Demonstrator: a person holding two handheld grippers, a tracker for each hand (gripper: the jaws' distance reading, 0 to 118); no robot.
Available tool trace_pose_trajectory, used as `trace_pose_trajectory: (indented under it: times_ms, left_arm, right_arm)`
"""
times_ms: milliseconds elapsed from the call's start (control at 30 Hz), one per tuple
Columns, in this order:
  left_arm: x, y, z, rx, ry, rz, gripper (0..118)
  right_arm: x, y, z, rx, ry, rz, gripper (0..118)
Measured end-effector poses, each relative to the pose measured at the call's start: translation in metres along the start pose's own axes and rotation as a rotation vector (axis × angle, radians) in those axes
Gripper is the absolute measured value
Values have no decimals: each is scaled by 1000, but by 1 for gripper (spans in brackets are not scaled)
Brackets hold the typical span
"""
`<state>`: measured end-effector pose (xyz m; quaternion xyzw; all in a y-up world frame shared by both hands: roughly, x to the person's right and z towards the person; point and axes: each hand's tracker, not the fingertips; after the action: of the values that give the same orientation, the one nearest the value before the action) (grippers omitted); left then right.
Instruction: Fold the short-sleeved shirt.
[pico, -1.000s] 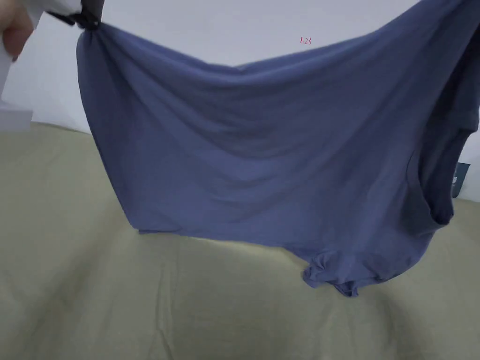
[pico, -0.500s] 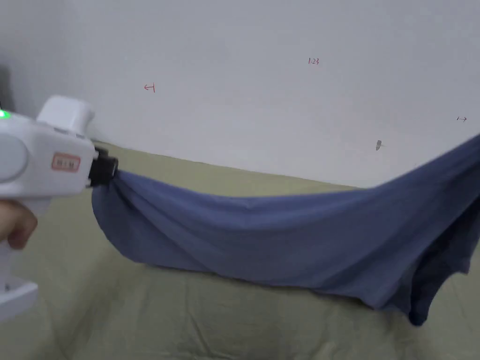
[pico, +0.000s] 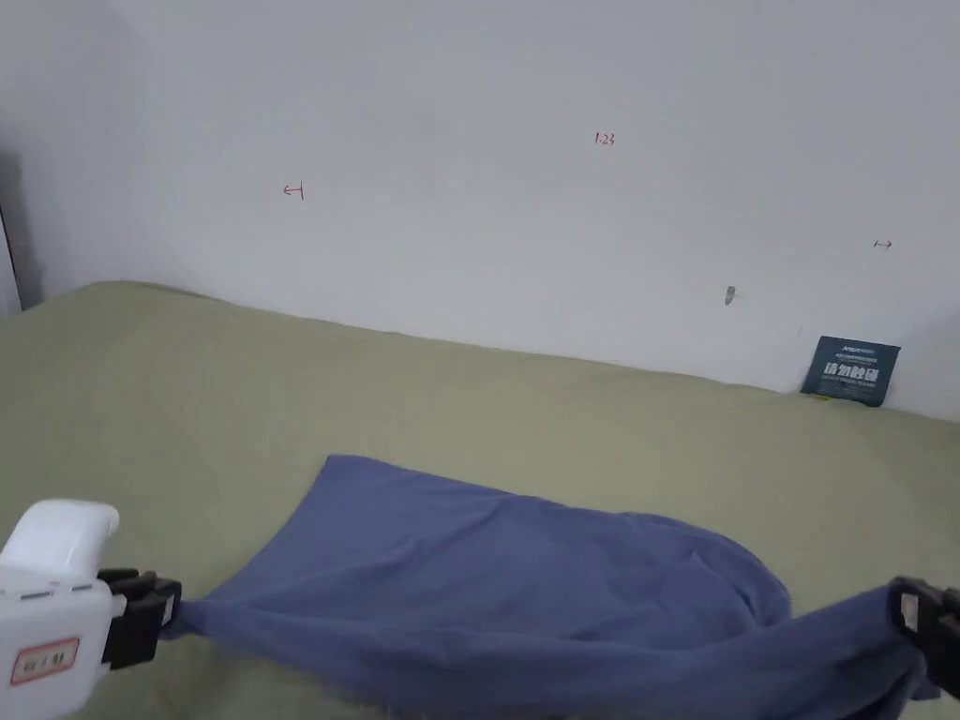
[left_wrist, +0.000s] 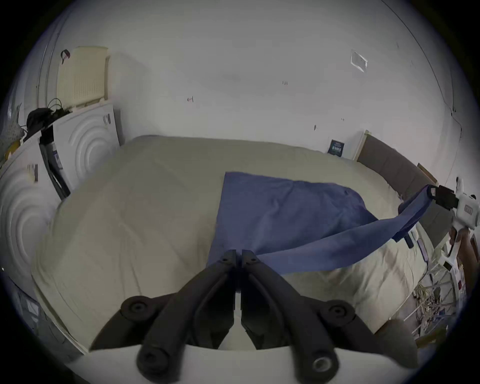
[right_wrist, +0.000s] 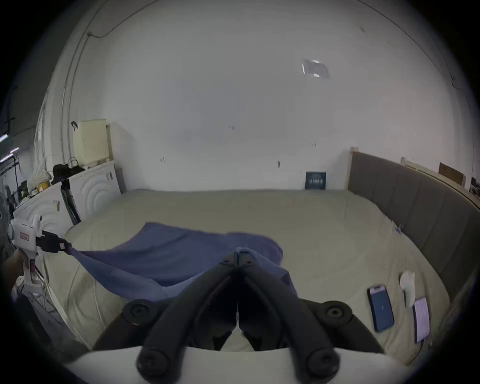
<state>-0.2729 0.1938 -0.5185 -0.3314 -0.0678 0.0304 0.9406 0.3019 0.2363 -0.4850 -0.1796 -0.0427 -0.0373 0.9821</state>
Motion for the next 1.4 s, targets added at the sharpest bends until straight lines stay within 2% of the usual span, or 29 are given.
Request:
trace_pose_trajectory:
  times_ms: [200,567,667,733,800,833,867,900,933,967,1000,1100,1233,1367,1400]
  left_arm:
    - [3,-48,-1,-75,-11,-87,1]
    - [-22,-99,-7,-144,-16,-87,1]
    - [-23,-108,-7,-154,-17,-108,2]
    - [-25,-117,-11,-159,-21,-125,12]
    - [-28,-125,-14,-195,21,-115,15]
    - [-32,-129,-13,-207,32,-87,23]
    - [-41,-133,-9,-209,25,-26,31]
    - [-49,-136,-2,-202,17,43,40]
    - [-54,-136,8,-193,13,115,62]
    - [-57,-134,17,-188,22,173,74]
    - [-58,-130,26,-177,45,203,76]
    - [-36,-109,54,-80,86,186,76]
    - [31,-81,71,76,100,32,76]
    - [90,-86,61,150,98,-35,74]
    - [107,-90,59,132,104,-27,70]
  right_arm:
    - [4,-54,23,-125,9,-16,0]
    - [3,-116,55,-282,-8,131,0]
    - [5,-127,56,-316,-10,125,0]
    - [7,-135,56,-341,-11,105,3]
    - [12,-140,56,-369,-20,70,5]
    - [14,-141,58,-374,-18,30,11]
    - [20,-140,61,-390,-19,-17,28]
    - [24,-138,65,-402,-42,-53,53]
    - [28,-135,72,-386,-64,-78,74]
    - [32,-130,77,-366,-65,-99,73]
    - [34,-125,83,-346,-81,-115,74]
    - [21,-107,97,-239,-170,-98,74]
    - [-23,-95,103,-119,-132,-83,74]
    - [-76,-111,102,-90,-118,-59,73]
    - [-90,-117,102,-101,-120,-45,71]
